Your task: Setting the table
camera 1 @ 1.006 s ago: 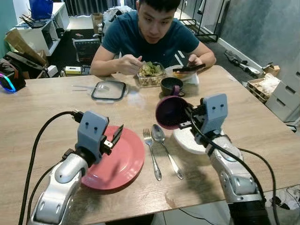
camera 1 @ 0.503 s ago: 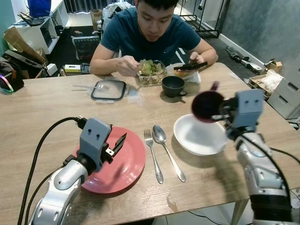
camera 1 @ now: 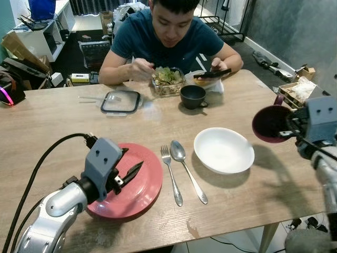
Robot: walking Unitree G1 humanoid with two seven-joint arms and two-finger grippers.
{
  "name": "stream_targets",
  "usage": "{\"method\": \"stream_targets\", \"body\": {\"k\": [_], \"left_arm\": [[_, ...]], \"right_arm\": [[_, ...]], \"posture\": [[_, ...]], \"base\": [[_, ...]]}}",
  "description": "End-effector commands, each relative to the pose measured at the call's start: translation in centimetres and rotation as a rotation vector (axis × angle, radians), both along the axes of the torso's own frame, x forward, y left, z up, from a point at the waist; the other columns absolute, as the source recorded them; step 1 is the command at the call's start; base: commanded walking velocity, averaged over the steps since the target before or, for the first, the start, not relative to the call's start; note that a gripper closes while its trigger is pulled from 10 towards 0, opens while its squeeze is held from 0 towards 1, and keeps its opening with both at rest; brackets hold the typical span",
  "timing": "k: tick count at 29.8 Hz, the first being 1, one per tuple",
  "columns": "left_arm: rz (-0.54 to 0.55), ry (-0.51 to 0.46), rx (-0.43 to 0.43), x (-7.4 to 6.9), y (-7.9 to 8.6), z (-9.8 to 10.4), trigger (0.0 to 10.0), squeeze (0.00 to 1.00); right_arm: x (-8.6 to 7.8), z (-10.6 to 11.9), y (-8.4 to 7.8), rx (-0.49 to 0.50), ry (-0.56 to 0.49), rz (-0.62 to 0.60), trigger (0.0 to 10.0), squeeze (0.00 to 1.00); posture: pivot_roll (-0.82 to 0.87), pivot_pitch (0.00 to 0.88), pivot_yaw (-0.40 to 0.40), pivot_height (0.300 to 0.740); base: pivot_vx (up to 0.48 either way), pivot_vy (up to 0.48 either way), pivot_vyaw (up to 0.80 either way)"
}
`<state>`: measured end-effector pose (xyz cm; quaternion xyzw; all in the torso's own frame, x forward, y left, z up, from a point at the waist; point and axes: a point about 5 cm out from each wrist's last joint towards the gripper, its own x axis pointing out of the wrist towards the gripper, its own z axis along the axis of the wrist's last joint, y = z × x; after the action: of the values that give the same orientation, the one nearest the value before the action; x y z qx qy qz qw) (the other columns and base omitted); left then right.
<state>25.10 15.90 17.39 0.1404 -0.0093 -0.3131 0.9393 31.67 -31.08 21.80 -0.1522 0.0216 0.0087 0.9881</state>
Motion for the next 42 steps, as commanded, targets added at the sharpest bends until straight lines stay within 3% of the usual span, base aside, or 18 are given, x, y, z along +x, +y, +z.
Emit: {"method": "stream_targets", "body": {"k": [1, 3, 4, 5, 8, 10, 12, 19, 27, 34, 38, 42], "left_arm": [[-0.02, 0.018, -0.001, -0.3, 0.0, -0.1, 10.0, 0.0], [-0.035, 0.024, -0.002, -0.3, -0.2, -0.1, 10.0, 0.0], [-0.035, 0.024, -0.002, -0.3, -0.2, -0.1, 10.0, 0.0], [-0.053, 0.03, -0.002, -0.3, -0.3, -0.1, 10.0, 0.0], [-0.09, 0.042, -0.001, -0.5, -0.5, 0.0, 10.0, 0.0], [-0.108, 0.048, 0.003, -0.6, -0.5, 0.1, 10.0, 0.0], [-0.146, 0.06, 0.02, -1.0, -0.4, 0.2, 10.0, 0.0], [-0.238, 0.057, 0.074, -1.2, 0.2, 1.1, 10.0, 0.0], [-0.336, -0.022, 0.137, -0.5, 0.7, 4.4, 10.0, 0.0], [-0.362, -0.05, 0.151, -0.5, 0.7, 5.4, 10.0, 0.0], [-0.36, -0.047, 0.141, -0.6, 0.4, 5.2, 10.0, 0.0], [-0.357, -0.039, 0.134, -0.9, 0.4, 5.1, 10.0, 0.0]], "right_arm": [[-0.5, 0.5, -1.4, 0.001, 0.003, -0.006, 10.0, 0.0], [-1.1, 1.6, -3.3, -0.031, 0.023, 0.0, 10.0, 0.0], [-1.1, 1.6, -3.3, -0.031, 0.023, 0.0, 10.0, 0.0], [-1.6, 2.2, -4.2, -0.065, 0.064, 0.048, 10.0, 0.0], [-2.1, 3.1, -5.9, -0.138, 0.124, 0.04, 10.0, 0.0], [-2.4, 3.3, -6.3, -0.161, 0.161, 0.06, 10.0, 0.0], [-3.3, 3.5, -6.8, -0.224, 0.246, 0.154, 10.0, 0.0], [-4.0, 2.6, -6.1, -0.289, 0.444, 0.363, 10.0, 0.0], [-4.2, 1.2, -5.1, -0.331, 0.616, 0.523, 10.0, 0.0], [-3.5, 1.6, -4.3, -0.348, 0.624, 0.583, 10.0, 0.0], [-2.6, 1.8, -3.3, -0.285, 0.591, 0.632, 10.0, 0.0], [-2.9, 1.6, -2.7, -0.281, 0.614, 0.696, 10.0, 0.0]], "posture": [[-0.03, 0.0, 0.081, 0.74], [-0.04, 0.0, 0.08, 0.74], [-0.04, 0.0, 0.08, 0.74], [-0.04, 0.0, 0.08, 0.74], [-0.06, 0.0, 0.08, 0.74], [-0.06, 0.0, 0.08, 0.74], [-0.06, 0.0, 0.08, 0.74], [-0.08, 0.0, 0.081, 0.74], [-0.09, 0.0, 0.079, 0.74], [-0.09, 0.0, 0.076, 0.74], [-0.08, 0.0, 0.071, 0.74], [-0.07, 0.0, 0.068, 0.74]], "base": [[0.0, 0.0, 0.0], [0.0, 0.0, 0.0], [0.0, 0.0, 0.0], [0.0, 0.0, 0.0], [0.0, 0.0, 0.0], [0.0, 0.0, 0.0], [0.0, 0.0, 0.0], [0.0, 0.0, 0.0], [0.0, 0.0, 0.0], [0.0, 0.0, 0.0], [0.0, 0.0, 0.0], [0.0, 0.0, 0.0]]}}
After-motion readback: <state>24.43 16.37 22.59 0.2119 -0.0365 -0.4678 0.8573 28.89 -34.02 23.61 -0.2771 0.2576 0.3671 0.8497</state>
